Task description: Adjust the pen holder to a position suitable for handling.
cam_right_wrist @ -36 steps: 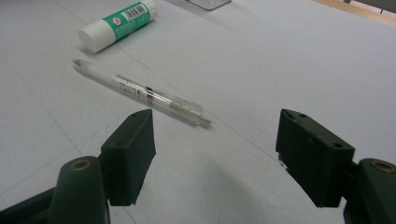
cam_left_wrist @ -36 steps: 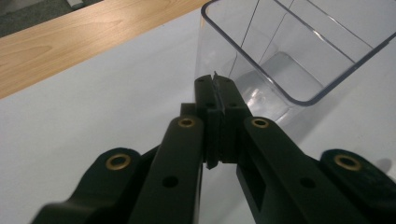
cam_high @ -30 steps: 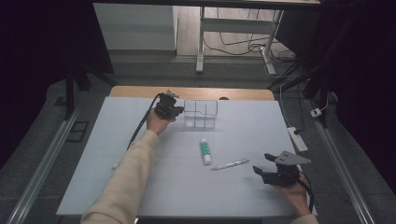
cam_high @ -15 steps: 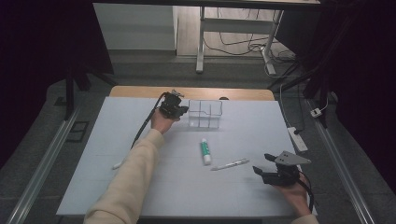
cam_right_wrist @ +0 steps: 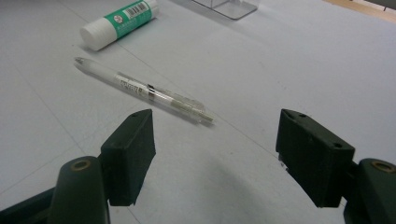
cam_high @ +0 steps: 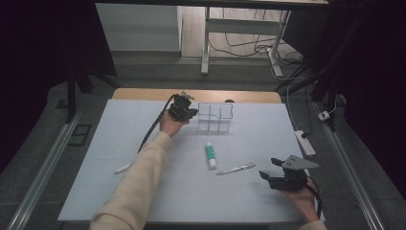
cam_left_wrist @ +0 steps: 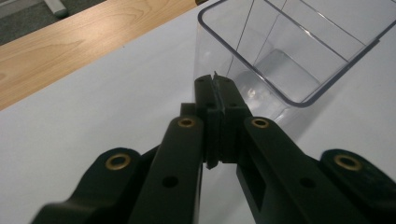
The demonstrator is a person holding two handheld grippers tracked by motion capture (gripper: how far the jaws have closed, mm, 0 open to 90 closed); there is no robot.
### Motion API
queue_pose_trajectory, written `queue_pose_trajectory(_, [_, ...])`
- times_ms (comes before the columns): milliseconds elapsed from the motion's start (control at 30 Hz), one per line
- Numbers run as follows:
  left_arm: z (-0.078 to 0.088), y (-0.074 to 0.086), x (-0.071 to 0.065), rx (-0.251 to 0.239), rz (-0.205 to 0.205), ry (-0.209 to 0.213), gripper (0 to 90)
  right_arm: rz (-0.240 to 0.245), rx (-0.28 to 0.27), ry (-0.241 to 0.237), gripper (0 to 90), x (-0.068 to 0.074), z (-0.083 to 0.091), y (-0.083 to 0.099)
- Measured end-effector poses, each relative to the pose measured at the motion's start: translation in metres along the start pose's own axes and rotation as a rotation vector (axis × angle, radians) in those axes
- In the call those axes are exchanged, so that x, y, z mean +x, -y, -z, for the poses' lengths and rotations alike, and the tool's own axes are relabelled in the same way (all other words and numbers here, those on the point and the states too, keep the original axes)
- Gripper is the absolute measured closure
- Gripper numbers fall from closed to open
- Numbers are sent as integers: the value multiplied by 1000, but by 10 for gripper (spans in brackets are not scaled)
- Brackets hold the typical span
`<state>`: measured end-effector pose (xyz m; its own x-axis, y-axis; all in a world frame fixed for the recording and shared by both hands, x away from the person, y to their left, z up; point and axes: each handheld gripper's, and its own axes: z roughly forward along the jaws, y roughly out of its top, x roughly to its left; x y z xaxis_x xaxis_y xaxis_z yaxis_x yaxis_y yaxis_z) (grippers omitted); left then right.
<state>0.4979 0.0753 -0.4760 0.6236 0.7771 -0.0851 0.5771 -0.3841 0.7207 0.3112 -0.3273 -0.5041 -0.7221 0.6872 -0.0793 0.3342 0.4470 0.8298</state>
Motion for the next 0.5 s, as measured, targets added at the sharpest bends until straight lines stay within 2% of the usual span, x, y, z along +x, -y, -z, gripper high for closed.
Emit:
queue_pose_trajectory(200, [8, 1, 4, -9, 3, 0, 890, 4, 1, -1, 277, 0, 1, 1])
queue_pose_trajectory(367, [26, 5, 8, -32, -7, -2, 890, -4, -2, 4, 277, 0, 2, 2])
queue_pose_trajectory(500, [42, 11, 5, -57, -21, 4, 890, -3, -1, 8, 278, 0, 2, 2])
